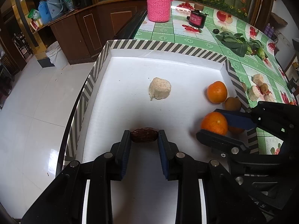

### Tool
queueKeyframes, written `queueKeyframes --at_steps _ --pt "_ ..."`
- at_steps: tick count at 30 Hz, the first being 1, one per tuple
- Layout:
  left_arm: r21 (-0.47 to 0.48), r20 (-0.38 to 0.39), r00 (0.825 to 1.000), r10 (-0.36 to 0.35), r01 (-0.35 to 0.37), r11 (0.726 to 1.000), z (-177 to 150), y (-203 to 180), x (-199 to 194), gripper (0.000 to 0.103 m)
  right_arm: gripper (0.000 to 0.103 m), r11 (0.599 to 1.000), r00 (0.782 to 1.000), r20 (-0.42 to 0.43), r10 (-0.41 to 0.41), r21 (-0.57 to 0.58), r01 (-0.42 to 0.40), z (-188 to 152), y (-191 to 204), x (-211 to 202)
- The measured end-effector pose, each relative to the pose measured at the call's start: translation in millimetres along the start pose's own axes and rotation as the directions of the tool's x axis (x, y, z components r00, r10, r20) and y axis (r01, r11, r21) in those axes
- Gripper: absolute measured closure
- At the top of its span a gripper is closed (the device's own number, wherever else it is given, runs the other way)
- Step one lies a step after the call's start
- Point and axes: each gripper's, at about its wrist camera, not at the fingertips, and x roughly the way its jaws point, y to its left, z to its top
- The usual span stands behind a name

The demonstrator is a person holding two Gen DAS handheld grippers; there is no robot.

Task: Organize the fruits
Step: 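Open left gripper dropping red date while right gripper releases orange into tray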

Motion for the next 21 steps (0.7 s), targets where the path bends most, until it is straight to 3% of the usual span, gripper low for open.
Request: queueKeyframes --at_steps 9,14,17,21 --pt "-0.002 -0.001 1.000 0.016 -0.016 1.000 -1.1 0.6 2.3 0.077 0.070 1.000 1.000 0.010 0.001 0.000 -0.001 -4.3 -7.1 7.0" --pt "-0.009 -0.005 1.000 0.030 -0.030 1.000 -2.4 2.1 1.4 0.077 0.059 1.000 1.000 0.026 0.010 0.021 -0.011 -6.3 -9.0 -5.0" --pt "-0.024 -0.009 1.000 0.030 -0.030 0.999 -3.5 5.1 0.2 0.074 0.059 0.999 0.999 0.047 0.015 0.039 -0.017 -10.1 -14.6 -19.0" --pt "-0.045 0.000 1.000 0.021 -0.021 0.999 -5.0 6.2 -4.7 0.034 0.056 0.998 0.997 0.080 0.005 0.057 -0.010 -20.2 -21.0 -41.6"
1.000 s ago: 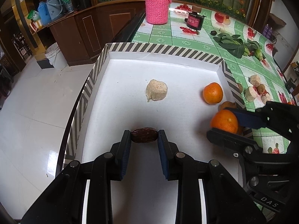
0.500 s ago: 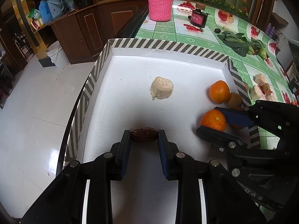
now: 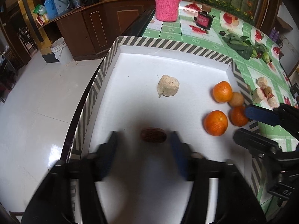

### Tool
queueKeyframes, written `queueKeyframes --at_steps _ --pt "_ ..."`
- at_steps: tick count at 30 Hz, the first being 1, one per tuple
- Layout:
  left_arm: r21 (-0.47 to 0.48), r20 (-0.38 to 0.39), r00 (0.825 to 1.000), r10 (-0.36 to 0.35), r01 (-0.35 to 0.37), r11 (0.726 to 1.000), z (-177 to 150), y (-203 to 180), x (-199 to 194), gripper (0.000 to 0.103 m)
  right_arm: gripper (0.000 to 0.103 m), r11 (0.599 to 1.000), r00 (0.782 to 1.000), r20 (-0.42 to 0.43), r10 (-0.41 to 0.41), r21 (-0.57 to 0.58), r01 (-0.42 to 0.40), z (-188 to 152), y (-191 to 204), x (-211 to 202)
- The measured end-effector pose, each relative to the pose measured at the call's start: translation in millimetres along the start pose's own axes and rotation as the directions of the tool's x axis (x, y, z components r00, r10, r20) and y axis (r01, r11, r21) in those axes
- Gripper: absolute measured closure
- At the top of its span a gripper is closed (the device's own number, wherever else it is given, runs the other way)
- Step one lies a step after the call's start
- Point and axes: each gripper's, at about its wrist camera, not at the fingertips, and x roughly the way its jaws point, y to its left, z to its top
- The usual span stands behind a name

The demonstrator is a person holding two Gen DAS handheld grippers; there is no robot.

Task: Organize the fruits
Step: 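Open left gripper dropping red date while right gripper releases orange into tray, then move both grippers back over the tablecloth toward the remaining fruit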

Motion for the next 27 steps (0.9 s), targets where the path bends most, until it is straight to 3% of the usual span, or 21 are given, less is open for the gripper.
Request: queueKeyframes --at_steps 1,14,27 --pt "-0.004 0.004 1.000 0.000 0.000 1.000 -0.7 -0.2 -2.1 0.030 0.054 1.000 1.000 0.004 -0.005 0.002 0.005 -0.9 -1.3 -3.1" --pt "0.034 0.031 0.999 -0.037 0.036 0.999 -8.0 -31.2 -25.1 0.030 0.041 0.986 0.994 0.045 -0.098 0.142 0.091 -48.2 -50.2 -59.1" --pt "0.146 0.044 0.978 -0.203 0.195 0.970 -18.8 -112.0 -53.8 0.030 0.038 0.956 0.985 0.033 -0.167 0.250 0.153 -93.9 -94.0 -94.6"
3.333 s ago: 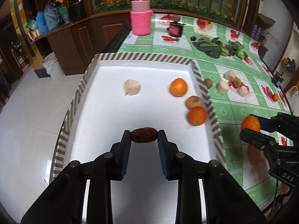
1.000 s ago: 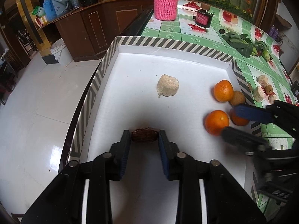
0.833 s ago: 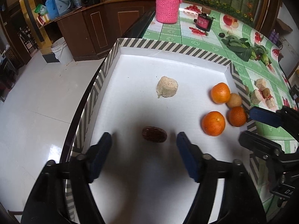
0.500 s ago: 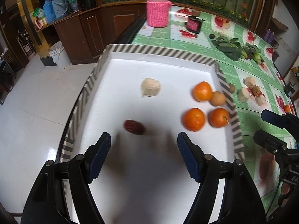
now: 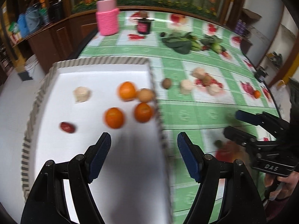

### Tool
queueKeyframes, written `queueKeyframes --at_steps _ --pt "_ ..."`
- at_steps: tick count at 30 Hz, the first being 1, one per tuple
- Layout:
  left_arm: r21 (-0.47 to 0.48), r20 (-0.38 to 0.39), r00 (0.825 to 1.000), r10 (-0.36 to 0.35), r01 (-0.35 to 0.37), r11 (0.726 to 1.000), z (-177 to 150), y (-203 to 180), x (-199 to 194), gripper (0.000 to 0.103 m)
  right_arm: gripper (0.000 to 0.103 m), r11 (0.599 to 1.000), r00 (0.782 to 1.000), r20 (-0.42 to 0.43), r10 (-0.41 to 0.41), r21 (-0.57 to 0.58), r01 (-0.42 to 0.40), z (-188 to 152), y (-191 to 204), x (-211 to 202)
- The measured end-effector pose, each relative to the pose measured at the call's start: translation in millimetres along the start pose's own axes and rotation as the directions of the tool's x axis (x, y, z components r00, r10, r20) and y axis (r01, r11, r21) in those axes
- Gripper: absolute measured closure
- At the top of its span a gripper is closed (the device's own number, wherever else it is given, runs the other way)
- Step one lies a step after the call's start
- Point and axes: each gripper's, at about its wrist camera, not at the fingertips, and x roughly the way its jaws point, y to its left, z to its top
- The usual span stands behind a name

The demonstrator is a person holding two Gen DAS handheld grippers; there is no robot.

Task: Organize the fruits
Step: 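Move both grippers back over the tablecloth toward the remaining fruit, then grasp brown kiwi-like ball with left gripper while right gripper grasps tan rough ball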

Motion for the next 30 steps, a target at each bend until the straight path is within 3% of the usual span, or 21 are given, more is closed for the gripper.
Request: queueKeyframes --at_steps 11,17,23,25,29,30 --pt "0.044 -0.014 0.997 -0.072 0.072 0.996 24.3 -39.2 12.7 0.030 0.039 0.999 1.000 0.004 -0.025 -0.032 0.025 14.8 -21.7 3.4" --pt "0.124 -0.022 0.999 -0.035 0.037 0.992 41.6 -36.2 18.6 0.030 0.045 0.991 1.000 -0.030 -0.004 -0.130 0.000 41.5 -9.7 40.2" --pt "0.169 -0.036 0.999 0.003 0.003 0.986 52.0 -24.3 28.6 0.030 0.046 0.990 0.997 -0.070 0.013 -0.142 -0.023 65.9 -12.0 79.9" --pt "0.171 -0.042 0.999 0.003 0.004 0.985 56.9 -19.9 32.0 0.030 0.051 0.988 0.996 -0.085 0.024 -0.153 -0.037 70.0 -10.3 91.8" --pt "0.208 -0.046 0.999 -0.002 0.011 0.978 65.3 -20.7 39.3 0.030 0.074 0.979 0.996 -0.092 0.011 -0.201 -0.029 72.6 -7.6 105.9" --pt "0.234 -0.043 0.999 -0.002 0.012 0.972 67.5 -23.5 41.5 0.030 0.074 0.980 0.995 -0.096 0.012 -0.196 -0.030 72.5 -9.7 104.4"
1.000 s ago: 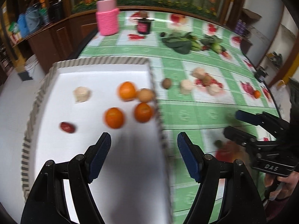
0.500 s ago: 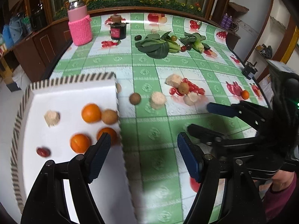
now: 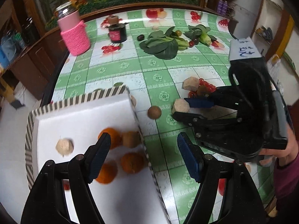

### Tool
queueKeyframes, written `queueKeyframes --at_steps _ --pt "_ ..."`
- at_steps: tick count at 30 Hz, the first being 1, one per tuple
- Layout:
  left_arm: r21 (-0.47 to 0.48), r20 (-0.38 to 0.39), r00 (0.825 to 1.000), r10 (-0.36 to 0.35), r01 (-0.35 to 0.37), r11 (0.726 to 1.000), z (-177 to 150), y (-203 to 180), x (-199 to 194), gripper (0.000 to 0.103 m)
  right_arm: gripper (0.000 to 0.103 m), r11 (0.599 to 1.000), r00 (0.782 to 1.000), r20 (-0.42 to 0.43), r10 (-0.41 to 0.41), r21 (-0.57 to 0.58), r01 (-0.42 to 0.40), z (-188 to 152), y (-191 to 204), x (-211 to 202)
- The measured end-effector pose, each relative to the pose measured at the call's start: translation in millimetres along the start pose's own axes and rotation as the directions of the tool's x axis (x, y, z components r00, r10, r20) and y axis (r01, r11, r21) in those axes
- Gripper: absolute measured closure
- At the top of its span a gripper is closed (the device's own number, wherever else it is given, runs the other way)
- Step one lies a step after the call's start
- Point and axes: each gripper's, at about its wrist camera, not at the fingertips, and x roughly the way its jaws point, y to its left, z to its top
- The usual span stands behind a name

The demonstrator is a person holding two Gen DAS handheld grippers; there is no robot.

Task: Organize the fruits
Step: 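Grasp brown kiwi-like ball with left gripper while right gripper grasps tan rough ball, then carry brown ball with left gripper while right gripper carries tan ball over tray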

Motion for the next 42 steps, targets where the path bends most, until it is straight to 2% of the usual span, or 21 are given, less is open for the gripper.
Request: queueKeyframes --at_steps 2,6,8,11,15,21,23,24,25,26,28,36,42 --pt "0.059 0.008 1.000 -0.003 0.003 0.998 6.0 -4.9 3.1 0.030 0.074 1.000 1.000 -0.006 -0.022 0.012 0.023 -5.7 -5.3 -5.5" --pt "0.213 -0.017 0.997 -0.071 0.073 0.974 20.6 -19.4 15.2 0.030 0.074 0.998 0.999 -0.009 -0.032 0.045 0.033 -26.9 -18.6 -23.0" --pt "0.290 -0.043 0.996 -0.077 0.086 0.953 25.4 -26.4 22.5 0.030 0.074 0.998 0.999 -0.006 -0.036 0.056 0.036 -35.2 -23.9 -28.5" --pt "0.435 -0.063 0.998 -0.029 0.054 0.899 31.9 -37.2 33.6 0.030 0.074 0.997 1.000 0.004 -0.022 0.078 0.021 -41.9 -29.9 -34.8" --pt "0.481 -0.117 0.992 -0.034 0.087 0.872 40.4 -36.2 45.7 0.030 0.074 0.995 1.000 0.026 0.014 0.098 -0.017 -43.2 -35.4 -35.7" --pt "0.528 -0.164 0.986 -0.005 0.092 0.844 37.3 -39.2 62.9 0.030 0.074 0.995 0.999 0.032 0.031 0.096 -0.034 -44.8 -34.5 -36.5" --pt "0.522 -0.173 0.985 -0.012 0.102 0.847 38.5 -39.9 65.7 0.030 0.074 0.994 0.999 0.035 0.041 0.097 -0.044 -44.9 -34.6 -36.5" --pt "0.521 -0.177 0.984 -0.011 0.103 0.847 38.5 -39.7 67.2 0.034 0.074 0.994 0.998 0.038 0.046 0.101 -0.050 -44.9 -35.0 -36.3" --pt "0.522 -0.184 0.983 -0.005 0.102 0.847 37.9 -39.6 69.9 0.045 0.074 0.993 0.998 0.040 0.047 0.102 -0.051 -44.8 -35.1 -36.2" --pt "0.517 -0.191 0.982 -0.007 0.107 0.850 37.3 -38.9 72.0 0.050 0.074 0.994 0.998 0.040 0.047 0.101 -0.051 -45.2 -34.9 -36.4" --pt "0.500 -0.201 0.979 -0.030 0.129 0.856 38.6 -36.6 72.9 0.080 0.074 0.993 0.998 0.041 0.046 0.103 -0.050 -45.5 -35.6 -36.7" --pt "0.434 -0.186 0.982 -0.045 0.123 0.893 33.7 -32.2 68.6 0.083 0.074 0.993 0.998 0.049 0.025 0.113 -0.031 -45.0 -34.0 -43.9" --pt "0.329 -0.138 0.986 -0.099 0.140 0.934 22.8 -38.0 40.5 0.082 0.074 0.992 0.997 0.078 0.021 0.119 -0.030 -49.2 -25.9 -60.0"
